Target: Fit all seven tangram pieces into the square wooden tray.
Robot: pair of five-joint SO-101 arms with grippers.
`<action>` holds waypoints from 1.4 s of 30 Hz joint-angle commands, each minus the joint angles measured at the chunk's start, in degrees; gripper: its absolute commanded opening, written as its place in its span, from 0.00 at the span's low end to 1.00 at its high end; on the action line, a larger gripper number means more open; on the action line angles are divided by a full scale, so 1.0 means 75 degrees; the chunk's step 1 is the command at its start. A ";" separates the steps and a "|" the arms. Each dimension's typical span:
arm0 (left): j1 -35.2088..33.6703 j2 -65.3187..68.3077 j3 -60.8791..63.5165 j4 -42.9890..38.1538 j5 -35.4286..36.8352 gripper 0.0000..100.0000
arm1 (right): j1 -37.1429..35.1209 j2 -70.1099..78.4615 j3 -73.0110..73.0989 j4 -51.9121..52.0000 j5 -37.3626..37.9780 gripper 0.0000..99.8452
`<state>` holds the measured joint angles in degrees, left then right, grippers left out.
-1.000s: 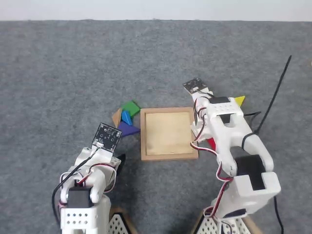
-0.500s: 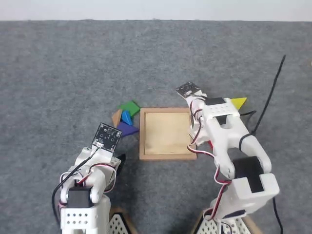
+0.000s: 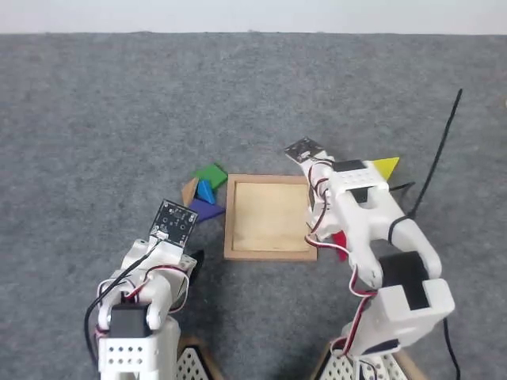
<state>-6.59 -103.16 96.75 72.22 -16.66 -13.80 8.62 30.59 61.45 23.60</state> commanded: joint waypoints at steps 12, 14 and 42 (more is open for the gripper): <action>0.0012 -0.0164 -0.0041 0.0070 0.0059 0.24 | 0.0510 -0.1248 0.0973 -0.0193 -0.0504 0.33; 0.0012 -0.0164 -0.0041 0.0070 0.0059 0.24 | 0.0486 -0.1119 0.1008 -0.0381 -0.0492 0.33; 0.0012 -0.0164 -0.0041 0.0070 0.0059 0.24 | 0.0158 -0.0463 0.0551 -0.0557 0.0527 0.22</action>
<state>-6.59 -103.16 96.75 72.22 -16.66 -11.08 3.87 36.31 58.64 30.20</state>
